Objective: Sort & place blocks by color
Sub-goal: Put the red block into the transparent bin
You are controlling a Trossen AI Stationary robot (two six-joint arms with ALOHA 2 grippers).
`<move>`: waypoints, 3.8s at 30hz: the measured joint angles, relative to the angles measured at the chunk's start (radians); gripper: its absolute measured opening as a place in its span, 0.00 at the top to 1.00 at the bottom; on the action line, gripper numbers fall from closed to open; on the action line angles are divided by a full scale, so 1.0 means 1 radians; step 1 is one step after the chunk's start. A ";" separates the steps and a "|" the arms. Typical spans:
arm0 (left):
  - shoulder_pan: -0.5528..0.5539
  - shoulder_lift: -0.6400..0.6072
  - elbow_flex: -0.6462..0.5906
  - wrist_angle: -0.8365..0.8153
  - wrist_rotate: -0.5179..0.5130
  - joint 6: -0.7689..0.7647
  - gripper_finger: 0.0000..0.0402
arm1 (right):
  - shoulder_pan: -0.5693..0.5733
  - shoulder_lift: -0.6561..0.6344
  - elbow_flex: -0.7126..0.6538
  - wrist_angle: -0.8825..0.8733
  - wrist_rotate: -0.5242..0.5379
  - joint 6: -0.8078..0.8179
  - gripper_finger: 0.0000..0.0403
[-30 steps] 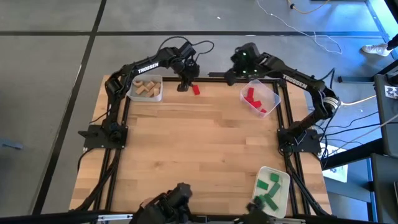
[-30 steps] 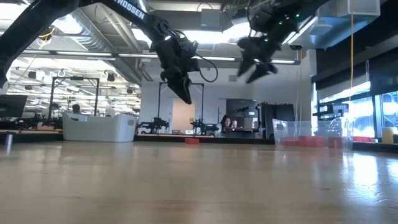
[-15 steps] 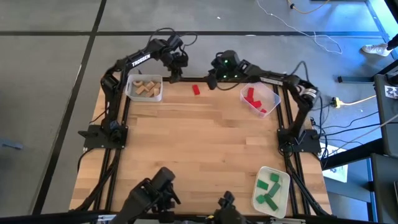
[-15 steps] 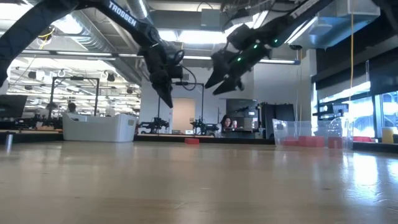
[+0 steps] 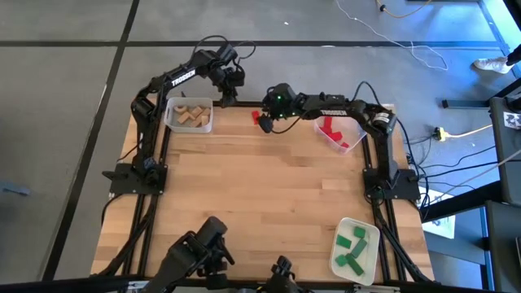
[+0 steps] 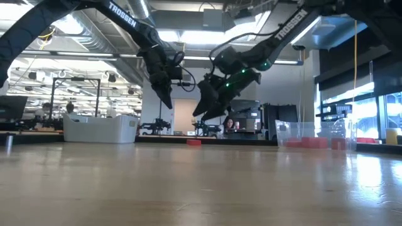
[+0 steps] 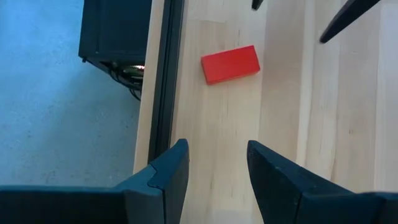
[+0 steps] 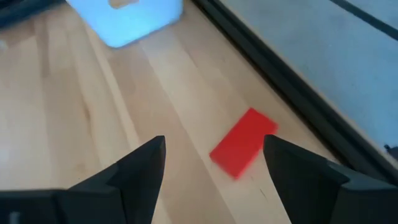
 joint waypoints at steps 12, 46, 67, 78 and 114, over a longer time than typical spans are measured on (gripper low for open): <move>-0.001 0.000 0.000 0.000 0.000 -0.001 0.62 | 0.011 0.084 0.001 -0.006 0.118 -0.003 0.33; -0.098 0.131 -0.001 0.091 0.156 -0.048 0.62 | -0.009 0.074 0.667 -0.861 -0.099 -0.342 0.33; -0.141 0.216 -0.001 0.222 -0.069 0.021 0.89 | -0.011 0.074 0.997 -1.003 -0.098 -0.343 0.33; -0.131 0.231 0.001 0.234 0.020 0.115 1.00 | -0.011 0.065 0.997 -1.004 -0.097 -0.337 0.33; -0.081 0.288 0.397 0.019 0.001 0.001 1.00 | -0.016 0.063 0.995 -1.072 -0.004 -0.342 0.33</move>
